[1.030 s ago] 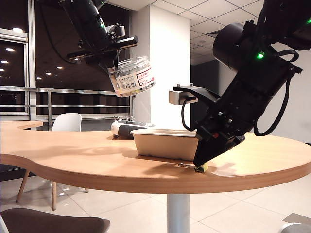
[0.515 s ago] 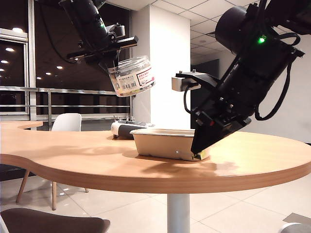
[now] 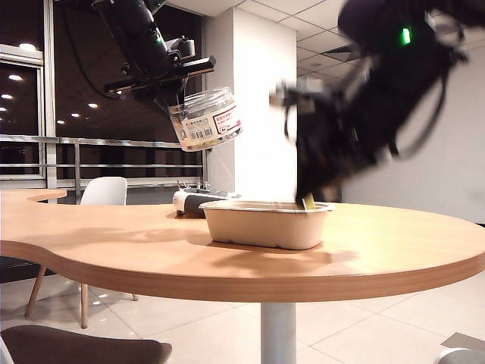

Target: Pick up the box filled with clips, pour some clips from it into the rectangular paper box, and then put the clip box back on the table.

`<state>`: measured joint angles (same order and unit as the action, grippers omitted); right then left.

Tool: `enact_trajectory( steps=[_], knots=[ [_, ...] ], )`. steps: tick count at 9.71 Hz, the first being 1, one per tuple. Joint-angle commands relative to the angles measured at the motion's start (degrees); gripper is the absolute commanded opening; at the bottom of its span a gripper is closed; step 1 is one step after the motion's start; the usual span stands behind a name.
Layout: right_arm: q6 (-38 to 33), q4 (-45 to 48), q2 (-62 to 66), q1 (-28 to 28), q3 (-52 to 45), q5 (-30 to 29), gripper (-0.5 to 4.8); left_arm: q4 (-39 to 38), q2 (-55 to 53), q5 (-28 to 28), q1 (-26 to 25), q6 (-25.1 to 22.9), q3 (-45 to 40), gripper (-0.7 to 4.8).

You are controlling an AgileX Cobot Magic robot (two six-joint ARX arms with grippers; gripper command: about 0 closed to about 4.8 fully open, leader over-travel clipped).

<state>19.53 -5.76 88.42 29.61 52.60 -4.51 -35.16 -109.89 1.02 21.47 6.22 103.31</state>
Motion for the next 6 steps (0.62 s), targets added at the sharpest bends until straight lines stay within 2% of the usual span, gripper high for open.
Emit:
enact_trajectory(
  steps=[1,2,3,4,5,6],
  knots=[
    [-0.2,1.3,-1.6,-0.2,3.5,-0.1,2.74,1.0,0.3,0.3,0.0,0.2,0.3,-0.05],
    [-0.2,13.6,2.2,-1.0,6.3,0.8,2.74,1.0,0.3,0.5,0.0,0.2,0.3,-0.05],
    [-0.2,18.3,6.9,-1.2,6.4,2.0,2.04,0.9,0.3,0.6,0.0,0.2,0.3,-0.05],
    [0.1,19.1,11.3,-1.2,7.0,3.8,0.29,0.9,0.3,0.6,0.0,0.2,0.3,-0.05],
    [0.0,18.4,15.0,-1.2,8.2,3.8,0.36,0.9,0.3,0.7,0.0,0.2,0.3,-0.05],
    [0.0,17.8,15.6,-1.1,9.7,3.8,2.79,0.9,0.3,0.7,0.0,0.2,0.3,-0.05]
  ],
)
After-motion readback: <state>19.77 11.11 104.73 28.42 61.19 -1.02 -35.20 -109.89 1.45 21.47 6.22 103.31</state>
